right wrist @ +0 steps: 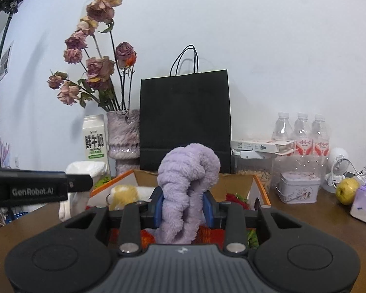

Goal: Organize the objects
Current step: 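Lift and carry the lilac towel and white cloth over the red box with both tools, then open both tools to drop the towel and cloth into the box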

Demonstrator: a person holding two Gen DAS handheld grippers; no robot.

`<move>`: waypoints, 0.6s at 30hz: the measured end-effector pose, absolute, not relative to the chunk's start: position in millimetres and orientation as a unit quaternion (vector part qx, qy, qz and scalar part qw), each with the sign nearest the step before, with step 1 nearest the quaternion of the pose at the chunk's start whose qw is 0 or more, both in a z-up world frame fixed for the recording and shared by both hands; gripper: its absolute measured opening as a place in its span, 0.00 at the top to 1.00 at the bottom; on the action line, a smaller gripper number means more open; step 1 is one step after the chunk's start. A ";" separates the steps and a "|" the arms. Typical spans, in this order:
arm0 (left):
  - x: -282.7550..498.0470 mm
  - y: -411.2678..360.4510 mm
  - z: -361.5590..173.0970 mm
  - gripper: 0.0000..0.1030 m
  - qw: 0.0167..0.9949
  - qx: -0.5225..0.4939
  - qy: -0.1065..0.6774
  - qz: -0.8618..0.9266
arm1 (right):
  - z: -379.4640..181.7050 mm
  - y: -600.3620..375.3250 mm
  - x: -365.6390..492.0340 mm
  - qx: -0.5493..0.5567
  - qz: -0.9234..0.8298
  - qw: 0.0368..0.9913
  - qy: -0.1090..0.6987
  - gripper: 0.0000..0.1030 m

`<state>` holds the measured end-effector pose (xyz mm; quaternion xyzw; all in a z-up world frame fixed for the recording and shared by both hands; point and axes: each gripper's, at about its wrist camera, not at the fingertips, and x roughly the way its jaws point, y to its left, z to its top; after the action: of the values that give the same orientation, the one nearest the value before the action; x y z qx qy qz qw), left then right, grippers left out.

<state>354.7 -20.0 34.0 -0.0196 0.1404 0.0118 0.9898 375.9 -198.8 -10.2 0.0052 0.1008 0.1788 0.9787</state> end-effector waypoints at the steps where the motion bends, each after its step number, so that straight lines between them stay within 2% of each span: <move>1: 359.9 -19.7 35.1 0.57 0.990 -0.020 0.138 0.013 | -10.3 -197.7 382.2 0.004 0.179 0.979 0.099 0.69; 18: 457.1 -17.6 34.6 0.56 0.991 -0.019 0.131 0.007 | -18.4 -186.2 477.2 -0.010 0.160 0.981 0.107 0.69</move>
<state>457.1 -17.6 34.6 -0.0186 0.1307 0.0073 0.9912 477.2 -186.2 -18.4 -0.0104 0.1069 0.1599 0.9813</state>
